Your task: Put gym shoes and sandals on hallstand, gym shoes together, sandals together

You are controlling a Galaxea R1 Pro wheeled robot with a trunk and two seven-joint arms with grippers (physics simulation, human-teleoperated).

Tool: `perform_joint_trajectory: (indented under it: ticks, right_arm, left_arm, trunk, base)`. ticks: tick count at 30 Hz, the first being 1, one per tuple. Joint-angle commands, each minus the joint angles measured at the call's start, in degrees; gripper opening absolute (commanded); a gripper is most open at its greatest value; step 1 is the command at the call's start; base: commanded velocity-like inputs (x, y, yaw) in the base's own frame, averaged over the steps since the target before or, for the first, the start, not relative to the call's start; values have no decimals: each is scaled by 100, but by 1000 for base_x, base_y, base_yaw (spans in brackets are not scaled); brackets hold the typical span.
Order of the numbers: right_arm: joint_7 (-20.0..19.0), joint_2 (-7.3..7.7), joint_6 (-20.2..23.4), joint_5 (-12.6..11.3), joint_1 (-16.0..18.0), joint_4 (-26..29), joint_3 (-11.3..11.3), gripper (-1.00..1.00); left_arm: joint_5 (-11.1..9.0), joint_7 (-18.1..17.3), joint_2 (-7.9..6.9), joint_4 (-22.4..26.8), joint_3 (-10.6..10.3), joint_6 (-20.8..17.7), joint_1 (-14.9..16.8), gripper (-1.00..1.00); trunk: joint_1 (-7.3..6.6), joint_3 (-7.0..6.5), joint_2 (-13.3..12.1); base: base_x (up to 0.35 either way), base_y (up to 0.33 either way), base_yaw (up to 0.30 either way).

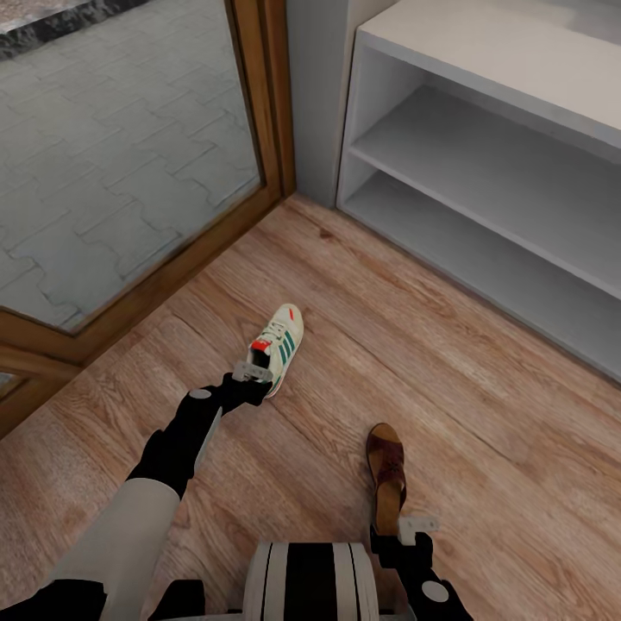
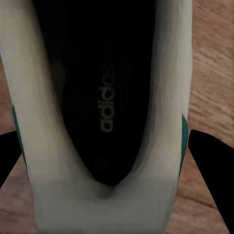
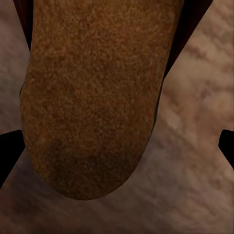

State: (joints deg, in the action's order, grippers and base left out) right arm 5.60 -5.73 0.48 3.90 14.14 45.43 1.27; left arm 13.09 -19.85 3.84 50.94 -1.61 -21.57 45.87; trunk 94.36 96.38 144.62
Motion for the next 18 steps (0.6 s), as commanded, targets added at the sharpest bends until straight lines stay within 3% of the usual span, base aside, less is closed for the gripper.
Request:
perform_joint_trajectory:
  ticks: [1,18]
  right_arm:
    - [38,1,5,41,1,1,13,100]
    - [38,1,5,41,1,1,13,100]
  left_arm:
    - [58,-37,2,12,7,-23,1,-100]
    - [54,-37,5,21,5,-40,-1,-100]
  trunk:
    - [-1,11,1]
    - [7,95,5]
  base:
    - [0,0,0]
    - [0,0,0]
